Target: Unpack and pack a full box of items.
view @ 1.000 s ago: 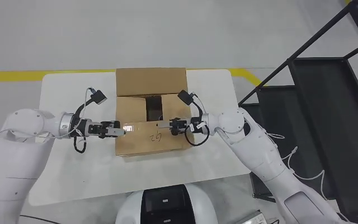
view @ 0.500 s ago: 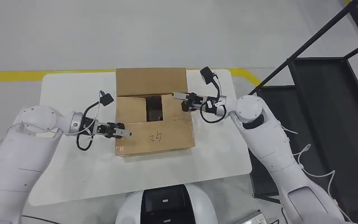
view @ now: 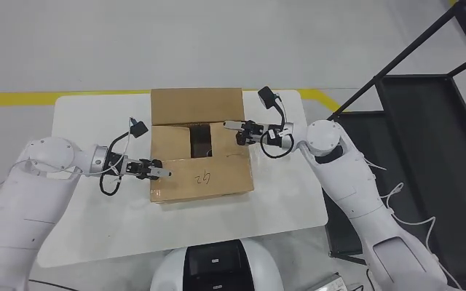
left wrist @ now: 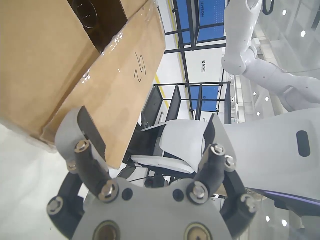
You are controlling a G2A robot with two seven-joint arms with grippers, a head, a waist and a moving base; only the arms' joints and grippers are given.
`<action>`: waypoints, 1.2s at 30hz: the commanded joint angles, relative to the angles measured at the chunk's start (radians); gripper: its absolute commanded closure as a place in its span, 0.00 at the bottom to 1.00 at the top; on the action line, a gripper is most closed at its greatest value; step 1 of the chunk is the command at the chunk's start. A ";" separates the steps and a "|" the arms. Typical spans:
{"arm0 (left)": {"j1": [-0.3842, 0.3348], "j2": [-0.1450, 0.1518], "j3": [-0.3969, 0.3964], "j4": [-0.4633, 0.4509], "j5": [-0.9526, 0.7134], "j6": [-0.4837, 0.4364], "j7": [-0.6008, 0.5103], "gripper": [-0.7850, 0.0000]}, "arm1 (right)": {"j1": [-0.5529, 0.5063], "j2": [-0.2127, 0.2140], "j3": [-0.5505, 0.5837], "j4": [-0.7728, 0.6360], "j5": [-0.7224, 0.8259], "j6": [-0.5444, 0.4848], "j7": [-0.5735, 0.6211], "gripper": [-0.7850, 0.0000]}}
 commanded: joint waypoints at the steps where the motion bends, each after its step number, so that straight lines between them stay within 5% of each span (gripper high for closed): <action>1: 0.000 0.000 0.000 0.000 0.000 0.000 0.000 0.00 | 0.000 0.000 0.000 0.000 0.000 0.000 0.000 0.00; 10: 0.000 0.000 0.000 0.000 0.000 0.000 0.000 0.00 | 0.066 -0.010 -0.007 0.091 0.014 -0.133 -0.044 0.00; 26: 0.000 0.000 0.000 0.000 0.000 0.000 0.000 0.00 | 0.359 -0.107 -0.174 0.653 0.019 -0.326 -0.252 0.00; 36: 0.000 0.000 0.000 0.000 0.000 0.000 0.000 0.00 | 0.442 -0.180 -0.248 0.849 0.122 -0.419 -0.156 0.00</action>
